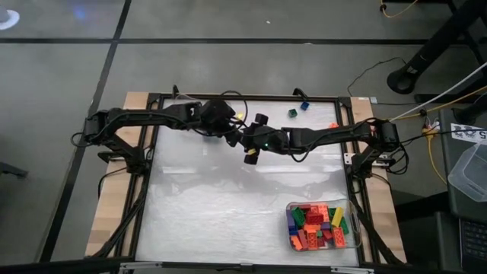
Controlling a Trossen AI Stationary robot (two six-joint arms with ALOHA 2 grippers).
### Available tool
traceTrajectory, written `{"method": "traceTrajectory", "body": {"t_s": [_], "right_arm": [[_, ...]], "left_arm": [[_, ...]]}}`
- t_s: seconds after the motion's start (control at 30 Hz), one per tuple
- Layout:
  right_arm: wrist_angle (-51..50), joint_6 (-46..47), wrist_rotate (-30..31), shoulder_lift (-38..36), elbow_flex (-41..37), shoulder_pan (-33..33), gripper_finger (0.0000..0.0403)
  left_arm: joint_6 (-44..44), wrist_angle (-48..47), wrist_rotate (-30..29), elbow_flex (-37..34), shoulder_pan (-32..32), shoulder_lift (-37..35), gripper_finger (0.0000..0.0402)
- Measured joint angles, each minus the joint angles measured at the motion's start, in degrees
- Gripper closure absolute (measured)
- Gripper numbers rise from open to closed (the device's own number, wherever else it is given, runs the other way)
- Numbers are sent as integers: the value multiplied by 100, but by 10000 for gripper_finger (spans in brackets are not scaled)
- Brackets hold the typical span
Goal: Sort blocks by size
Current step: Put the square blue game piece into the top transparent bin
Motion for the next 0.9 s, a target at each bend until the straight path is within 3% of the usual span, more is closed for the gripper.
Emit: {"method": "traceTrajectory", "body": {"t_s": [0.23, 0.4, 0.67, 0.9], "right_arm": [[-292, -24, 755, 0, 8, -7, 133], [-1318, 17, 1037, 0, 56, -80, 129], [-3819, 896, -63, 0, 524, -988, 162], [-4676, 874, -1017, -2, 535, -2266, 179]], "left_arm": [[318, -419, -106, 0, 518, 0, 319], [712, -864, -428, 0, 1101, 0, 314], [1356, -1336, -575, -16, 1820, 0, 295], [1786, -1756, -573, -22, 1948, 0, 247]]}}
